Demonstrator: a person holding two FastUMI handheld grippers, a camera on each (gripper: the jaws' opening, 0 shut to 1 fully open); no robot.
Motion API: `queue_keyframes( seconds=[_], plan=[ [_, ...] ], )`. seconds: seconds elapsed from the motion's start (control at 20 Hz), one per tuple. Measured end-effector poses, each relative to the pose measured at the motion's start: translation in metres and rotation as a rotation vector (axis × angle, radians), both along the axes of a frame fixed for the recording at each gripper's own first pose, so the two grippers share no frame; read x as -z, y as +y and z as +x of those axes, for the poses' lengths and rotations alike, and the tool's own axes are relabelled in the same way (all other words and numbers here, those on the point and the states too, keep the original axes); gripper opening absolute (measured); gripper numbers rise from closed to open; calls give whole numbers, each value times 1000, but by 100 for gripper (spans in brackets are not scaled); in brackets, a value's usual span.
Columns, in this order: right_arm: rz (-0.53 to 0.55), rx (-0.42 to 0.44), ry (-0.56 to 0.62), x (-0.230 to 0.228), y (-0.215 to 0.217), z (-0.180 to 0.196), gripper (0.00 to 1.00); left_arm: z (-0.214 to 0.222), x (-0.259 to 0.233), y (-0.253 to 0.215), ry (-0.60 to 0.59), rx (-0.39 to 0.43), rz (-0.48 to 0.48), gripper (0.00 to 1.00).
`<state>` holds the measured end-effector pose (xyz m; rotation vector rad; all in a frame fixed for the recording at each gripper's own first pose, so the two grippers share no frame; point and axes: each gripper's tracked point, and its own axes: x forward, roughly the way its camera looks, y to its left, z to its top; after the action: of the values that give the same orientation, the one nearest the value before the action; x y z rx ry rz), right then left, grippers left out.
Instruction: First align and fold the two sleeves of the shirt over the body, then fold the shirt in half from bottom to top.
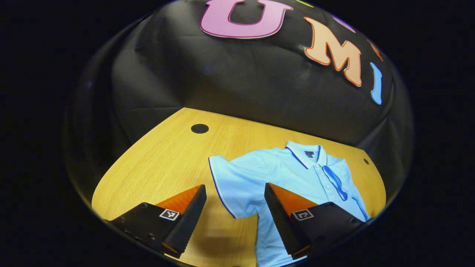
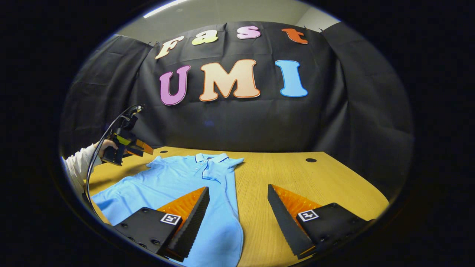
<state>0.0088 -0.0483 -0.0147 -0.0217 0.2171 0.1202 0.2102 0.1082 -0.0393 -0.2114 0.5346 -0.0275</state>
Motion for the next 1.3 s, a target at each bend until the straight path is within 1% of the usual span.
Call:
queue_keyframes(
  seconds=[0.2,0.3,0.35,0.5,0.55,0.65,0.8,0.9,0.95,1.0,1.05,1.1,1.15,1.2,1.25,1.3],
  plan=[
    [-39,33,-13,-2,-10,-3,98,19,26,8,59,-12,56,92],
    [-36,28,-11,-1,-9,-3,98,24,32,8,74,-11,68,91],
    [-36,25,-6,-1,-9,-4,98,24,36,10,85,-14,80,92],
    [-32,33,-11,-3,-15,-3,98,26,38,14,90,-14,110,87],
    [-24,36,-9,-3,-15,-4,98,26,40,14,94,-13,118,84],
    [-15,45,-6,-3,-19,-4,98,22,45,17,121,-9,143,80],
    [-24,55,-4,-1,-22,-4,98,23,43,14,117,2,144,75],
    [-17,50,2,0,-20,-5,98,26,43,9,109,11,134,67],
    [-14,47,5,1,-19,-5,98,28,44,7,106,17,131,57],
    [-12,45,7,2,-19,-5,98,28,44,5,104,23,127,52],
    [-13,44,6,1,-19,-5,98,27,43,2,103,31,118,42],
    [-15,45,7,2,-19,-6,98,28,42,-1,97,38,110,36],
    [-14,45,6,1,-19,-6,98,29,43,-3,92,46,100,23],
    [-12,41,6,1,-16,-7,98,29,42,-5,84,43,100,16],
    [-11,37,6,0,-15,-7,98,29,43,-5,79,44,101,5],
    [-12,33,6,1,-13,-8,98,30,42,-5,76,44,105,4]
  ],
)
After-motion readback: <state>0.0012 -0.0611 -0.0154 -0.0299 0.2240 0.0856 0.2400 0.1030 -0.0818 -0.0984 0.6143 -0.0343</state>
